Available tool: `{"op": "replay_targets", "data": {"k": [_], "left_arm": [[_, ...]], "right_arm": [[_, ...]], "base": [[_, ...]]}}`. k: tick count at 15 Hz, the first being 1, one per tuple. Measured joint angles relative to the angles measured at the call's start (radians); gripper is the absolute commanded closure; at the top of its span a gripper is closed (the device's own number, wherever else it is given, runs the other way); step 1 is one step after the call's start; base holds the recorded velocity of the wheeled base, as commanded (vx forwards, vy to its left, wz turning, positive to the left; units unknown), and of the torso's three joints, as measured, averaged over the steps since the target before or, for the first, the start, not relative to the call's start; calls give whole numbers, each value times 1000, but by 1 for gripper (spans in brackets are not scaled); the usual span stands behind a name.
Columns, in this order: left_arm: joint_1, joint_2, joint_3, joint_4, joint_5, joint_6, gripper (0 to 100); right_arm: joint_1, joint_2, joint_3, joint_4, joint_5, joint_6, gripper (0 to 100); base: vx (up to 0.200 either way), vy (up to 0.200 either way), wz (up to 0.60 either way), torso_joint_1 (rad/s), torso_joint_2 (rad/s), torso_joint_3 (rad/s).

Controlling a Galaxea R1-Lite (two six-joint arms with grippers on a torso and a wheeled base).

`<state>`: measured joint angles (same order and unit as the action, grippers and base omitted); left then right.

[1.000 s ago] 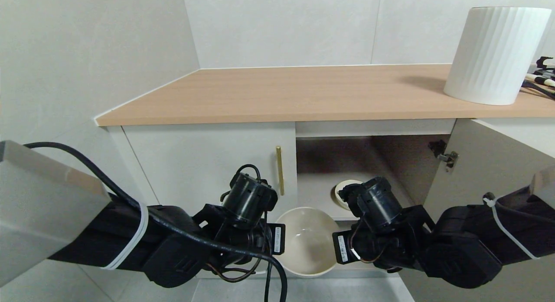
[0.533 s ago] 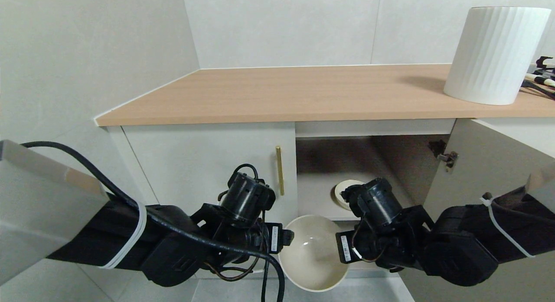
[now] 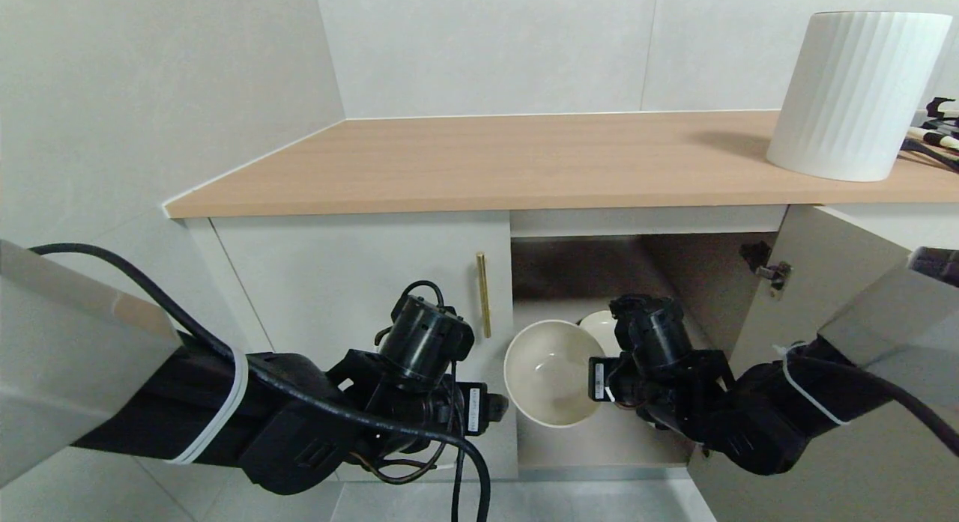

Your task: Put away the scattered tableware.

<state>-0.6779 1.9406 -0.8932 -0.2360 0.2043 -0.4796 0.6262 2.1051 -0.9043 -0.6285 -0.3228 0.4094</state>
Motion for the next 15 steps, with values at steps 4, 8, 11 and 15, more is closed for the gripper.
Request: {"op": "replay_targets", "data": {"k": [4, 8, 11, 15], "left_arm": [[0, -6, 0, 0, 0, 0, 0], [0, -6, -1, -1, 0, 0, 0], [0, -6, -1, -1, 0, 0, 0], [0, -6, -1, -1, -1, 0, 0]], "right_arm": [[-81, 77, -22, -124, -30, -11, 100], [-166, 139, -83, -129, -32, -12, 100], [-224, 179, -138, -128, -33, -5, 100], [-280, 217, -199, -127, -32, 13, 100]], "base": [[0, 0, 0, 0, 0, 0], [0, 0, 0, 0, 0, 0], [0, 0, 0, 0, 0, 0], [0, 0, 0, 0, 0, 0]]}}
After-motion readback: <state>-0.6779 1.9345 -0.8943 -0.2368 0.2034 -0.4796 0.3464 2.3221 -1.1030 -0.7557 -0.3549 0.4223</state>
